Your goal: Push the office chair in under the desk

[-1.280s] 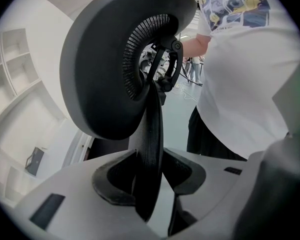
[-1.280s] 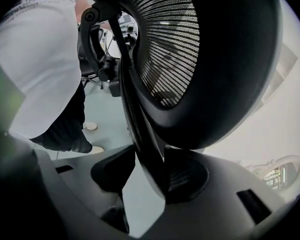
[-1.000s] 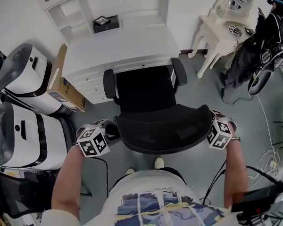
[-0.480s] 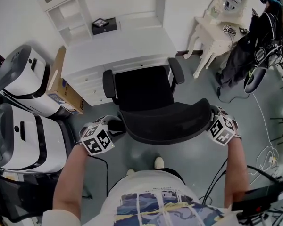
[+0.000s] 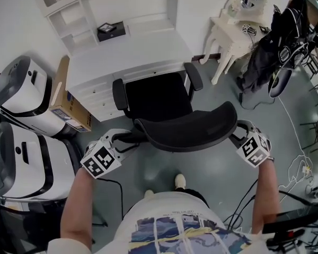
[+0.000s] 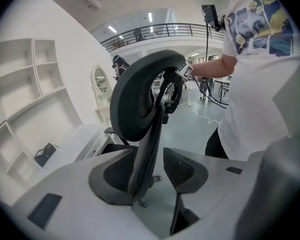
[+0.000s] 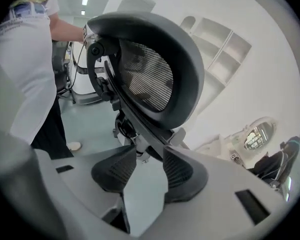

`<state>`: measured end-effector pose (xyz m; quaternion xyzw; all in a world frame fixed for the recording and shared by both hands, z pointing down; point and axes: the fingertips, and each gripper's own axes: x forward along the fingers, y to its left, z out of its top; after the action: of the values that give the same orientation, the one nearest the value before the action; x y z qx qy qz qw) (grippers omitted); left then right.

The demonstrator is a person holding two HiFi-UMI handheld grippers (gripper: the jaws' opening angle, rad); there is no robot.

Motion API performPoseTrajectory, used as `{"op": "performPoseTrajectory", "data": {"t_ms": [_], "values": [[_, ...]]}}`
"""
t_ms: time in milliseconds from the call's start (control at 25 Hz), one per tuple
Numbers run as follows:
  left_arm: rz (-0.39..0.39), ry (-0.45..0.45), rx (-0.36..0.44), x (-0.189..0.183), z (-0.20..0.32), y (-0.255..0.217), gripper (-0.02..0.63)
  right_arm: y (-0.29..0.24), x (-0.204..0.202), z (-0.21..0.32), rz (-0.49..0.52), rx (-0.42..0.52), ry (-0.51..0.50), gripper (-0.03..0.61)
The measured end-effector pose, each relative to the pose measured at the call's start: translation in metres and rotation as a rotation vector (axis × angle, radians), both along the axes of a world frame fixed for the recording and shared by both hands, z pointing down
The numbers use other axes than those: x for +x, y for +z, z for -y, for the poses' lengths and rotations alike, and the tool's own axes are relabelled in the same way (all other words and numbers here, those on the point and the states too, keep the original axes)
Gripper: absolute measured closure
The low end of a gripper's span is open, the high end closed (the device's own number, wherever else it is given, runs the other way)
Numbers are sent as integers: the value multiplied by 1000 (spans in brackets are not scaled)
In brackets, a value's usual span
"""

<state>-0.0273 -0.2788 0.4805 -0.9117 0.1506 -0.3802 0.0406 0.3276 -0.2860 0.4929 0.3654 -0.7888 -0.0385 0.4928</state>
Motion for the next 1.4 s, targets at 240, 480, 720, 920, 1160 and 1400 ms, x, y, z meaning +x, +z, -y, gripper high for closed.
{"op": "performPoseTrajectory", "data": {"t_ms": [240, 480, 720, 920, 1160, 1400], "values": [[-97, -7, 3, -5, -16, -18, 416, -16, -16, -30, 39, 40, 58, 506], [-170, -23, -5, -11, -33, -31, 470, -23, -52, -64, 110, 35, 101, 537], [-258, -52, -25, -15, -63, -44, 580, -39, -113, -105, 273, 32, 129, 551], [-311, -48, -81, -18, -96, -47, 600, -38, -158, -137, 409, 13, 158, 554], [-385, -77, -131, -20, -120, -58, 600, -40, -203, -160, 560, -31, 193, 554], [-435, -82, -136, -22, -141, -67, 600, -47, -234, -174, 632, -38, 183, 554]]}}
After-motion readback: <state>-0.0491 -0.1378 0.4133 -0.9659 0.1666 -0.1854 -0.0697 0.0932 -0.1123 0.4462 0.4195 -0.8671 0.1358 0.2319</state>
